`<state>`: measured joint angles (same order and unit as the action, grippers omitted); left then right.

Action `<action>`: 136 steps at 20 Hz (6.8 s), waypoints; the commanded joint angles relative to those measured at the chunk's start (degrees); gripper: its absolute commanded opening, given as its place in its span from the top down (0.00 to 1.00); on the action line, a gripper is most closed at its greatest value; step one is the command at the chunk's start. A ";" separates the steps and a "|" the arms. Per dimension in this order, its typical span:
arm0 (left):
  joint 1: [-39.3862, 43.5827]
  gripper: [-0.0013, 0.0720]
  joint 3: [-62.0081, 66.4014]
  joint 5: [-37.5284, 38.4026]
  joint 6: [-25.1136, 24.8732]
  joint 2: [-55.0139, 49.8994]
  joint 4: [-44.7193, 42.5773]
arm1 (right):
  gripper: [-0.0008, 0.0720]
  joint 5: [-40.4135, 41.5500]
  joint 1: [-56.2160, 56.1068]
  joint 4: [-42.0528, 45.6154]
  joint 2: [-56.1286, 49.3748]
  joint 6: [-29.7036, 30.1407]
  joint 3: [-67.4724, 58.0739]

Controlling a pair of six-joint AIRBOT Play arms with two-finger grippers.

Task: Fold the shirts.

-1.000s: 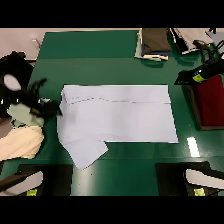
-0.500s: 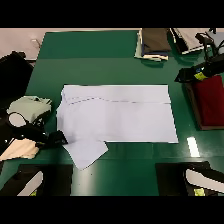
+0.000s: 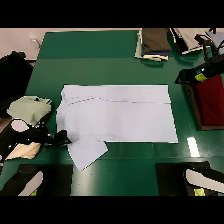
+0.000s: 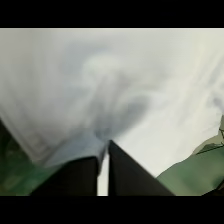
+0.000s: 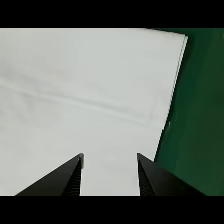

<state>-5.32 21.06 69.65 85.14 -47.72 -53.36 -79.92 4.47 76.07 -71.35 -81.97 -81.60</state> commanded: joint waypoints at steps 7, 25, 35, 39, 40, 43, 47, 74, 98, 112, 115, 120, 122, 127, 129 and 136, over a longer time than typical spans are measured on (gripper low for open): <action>0.00 0.95 2.27 1.75 -5.33 0.04 1.05 | 0.40 -5.57 16.44 0.20 10.78 2.23 27.19; 0.00 0.95 7.85 7.30 -6.05 0.98 -3.39 | 0.96 1.33 20.83 -10.91 11.26 8.17 46.88; 0.00 0.95 12.85 16.72 0.00 11.21 -4.57 | 0.97 -6.75 20.55 1.46 27.54 5.92 43.78; 0.00 0.95 20.70 6.62 -4.20 0.39 -4.92 | 0.97 -2.49 15.39 1.51 18.01 4.63 35.17; 0.00 0.95 23.54 4.66 -5.11 -3.67 -4.92 | 0.97 -1.03 14.05 1.51 15.02 3.69 32.46; 0.00 0.95 34.64 1.03 -7.67 -17.99 -4.90 | 0.97 0.98 9.97 1.44 4.50 2.25 22.47; 0.00 0.95 47.21 -2.19 -8.63 -32.54 -4.35 | 0.96 0.98 6.32 1.31 -7.98 0.72 9.79; 25.92 0.95 55.78 -18.67 -1.66 -44.02 4.94 | 0.92 3.87 16.52 -34.73 -27.45 17.57 13.33; 25.97 0.95 89.26 -3.10 3.56 -58.88 -10.49 | 0.96 3.50 -21.27 -35.65 -13.57 4.90 -21.53; 4.55 0.95 96.26 7.80 2.32 -37.81 -16.94 | 0.43 18.64 -37.81 -33.59 -27.58 9.99 -22.16; 7.72 0.95 92.76 6.29 1.29 -37.86 -16.96 | 0.43 16.68 -26.77 -28.70 -21.53 7.06 -7.82; 13.20 0.95 91.32 2.34 -0.13 -37.86 -16.85 | 0.20 15.06 -14.29 -31.17 -22.77 5.46 7.06; 14.10 0.95 91.32 1.81 -0.15 -37.86 -16.85 | 0.20 16.44 -14.12 -36.74 -25.64 5.55 9.51; 14.27 0.95 91.30 1.95 -0.13 -37.86 -16.68 | 0.21 18.69 -21.97 -42.32 -34.38 5.77 3.63; 14.27 0.95 91.30 2.10 -0.11 -37.86 -16.15 | 0.40 20.26 -25.68 -44.02 -38.10 5.77 -0.66; 16.79 0.95 91.30 2.91 -0.11 -37.86 -15.89 | 0.96 20.87 -27.65 -34.45 -39.43 5.51 -14.08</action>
<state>10.04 112.38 72.34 85.03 -85.60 -68.93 -58.92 -23.55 36.27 -111.18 -75.72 -91.05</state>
